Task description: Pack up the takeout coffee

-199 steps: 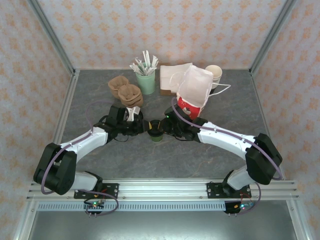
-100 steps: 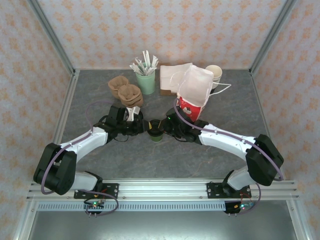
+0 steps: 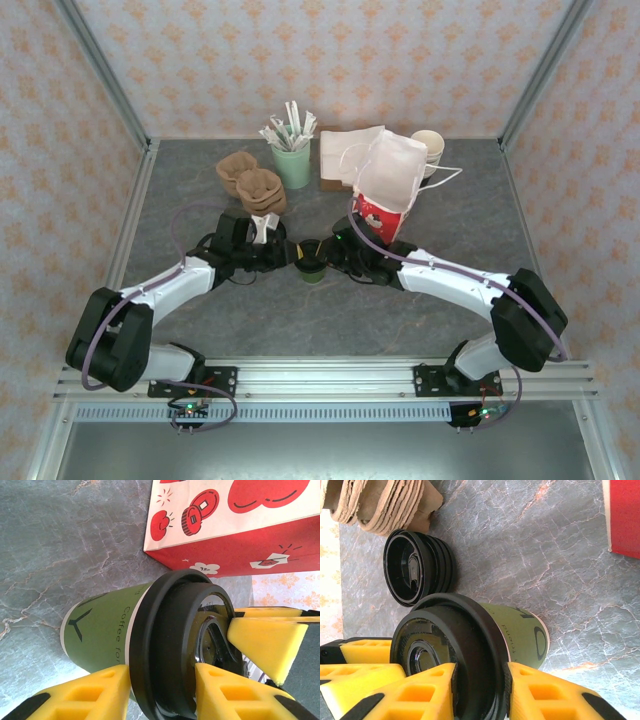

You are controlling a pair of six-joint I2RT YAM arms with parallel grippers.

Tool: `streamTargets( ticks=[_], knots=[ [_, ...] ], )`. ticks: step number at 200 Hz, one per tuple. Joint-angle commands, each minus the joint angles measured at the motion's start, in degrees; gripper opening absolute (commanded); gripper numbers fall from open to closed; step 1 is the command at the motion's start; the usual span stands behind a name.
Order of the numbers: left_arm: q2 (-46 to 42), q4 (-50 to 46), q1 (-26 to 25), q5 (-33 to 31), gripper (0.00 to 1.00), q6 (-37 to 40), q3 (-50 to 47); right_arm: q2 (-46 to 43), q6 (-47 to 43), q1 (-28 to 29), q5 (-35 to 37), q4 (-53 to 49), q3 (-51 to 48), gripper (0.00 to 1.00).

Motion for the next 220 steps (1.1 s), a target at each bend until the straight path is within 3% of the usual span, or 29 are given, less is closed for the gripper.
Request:
streamTargets(
  ticks=[1,141,220],
  knots=[
    [-0.18,-8.77,-0.18,-4.31,0.38,1.18,-1.79,2.06,0.07,0.7,-0.82,-3.67,-1.84,0.31],
    [-5.06,-13.75,-0.36,-4.16,0.57,1.43,3.84,3.66,-2.61,0.7,-1.27,-7.39,5.39,0.4],
    [-7.32,-19.63,-0.21,-7.11,0.61,2.58,9.62,2.99,-3.65,0.7,-2.08,-9.24,8.53,0.5]
  ],
)
